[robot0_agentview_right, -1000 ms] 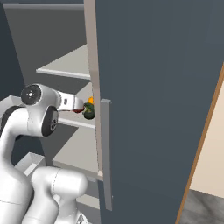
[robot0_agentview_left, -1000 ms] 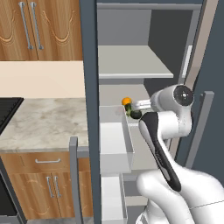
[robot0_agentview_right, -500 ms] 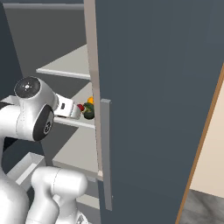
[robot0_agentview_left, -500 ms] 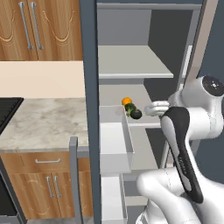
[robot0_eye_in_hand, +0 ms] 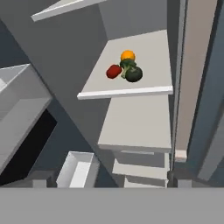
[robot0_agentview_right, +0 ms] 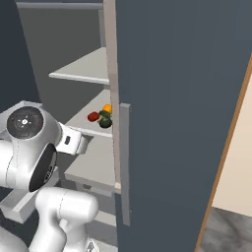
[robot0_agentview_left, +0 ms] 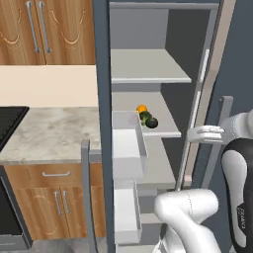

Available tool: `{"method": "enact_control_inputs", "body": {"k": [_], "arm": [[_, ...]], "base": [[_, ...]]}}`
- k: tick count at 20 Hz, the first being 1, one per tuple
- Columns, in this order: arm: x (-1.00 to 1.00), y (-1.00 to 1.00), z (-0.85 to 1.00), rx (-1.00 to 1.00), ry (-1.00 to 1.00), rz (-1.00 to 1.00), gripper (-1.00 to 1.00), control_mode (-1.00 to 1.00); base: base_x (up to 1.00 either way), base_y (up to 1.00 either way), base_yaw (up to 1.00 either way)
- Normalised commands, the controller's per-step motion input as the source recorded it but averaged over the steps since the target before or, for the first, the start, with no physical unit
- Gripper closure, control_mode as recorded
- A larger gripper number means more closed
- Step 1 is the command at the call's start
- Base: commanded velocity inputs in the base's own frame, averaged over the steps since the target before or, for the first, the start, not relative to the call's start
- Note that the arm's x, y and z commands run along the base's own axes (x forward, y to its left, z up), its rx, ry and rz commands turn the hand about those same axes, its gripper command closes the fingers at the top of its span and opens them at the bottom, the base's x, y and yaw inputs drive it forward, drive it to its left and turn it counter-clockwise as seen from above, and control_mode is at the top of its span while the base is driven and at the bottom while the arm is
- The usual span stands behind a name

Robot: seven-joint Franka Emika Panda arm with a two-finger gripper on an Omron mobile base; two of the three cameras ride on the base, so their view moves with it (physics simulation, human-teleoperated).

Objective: Take the broccoli and orange from the highest rack and move them to the second highest rack where the bell pepper and squash are located, to maximize freezer space. Close the freezer door after rearranging.

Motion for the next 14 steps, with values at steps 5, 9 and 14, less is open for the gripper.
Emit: {"method": "enact_control_inputs", "body": {"k": [5,9,14], "arm": [[0.0,0.0,0.0,0.0,0.0,0.0,-1.0,1.0],[0.0,0.0,0.0,0.0,0.0,0.0,-1.0,1.0],[0.0,0.0,0.0,0.0,0.0,0.0,-1.0,1.0]], "base": [[-1.0,0.31,-0.04],[-0.88,0.82,-0.18],[-0.52,1.0,-0.25]]}}
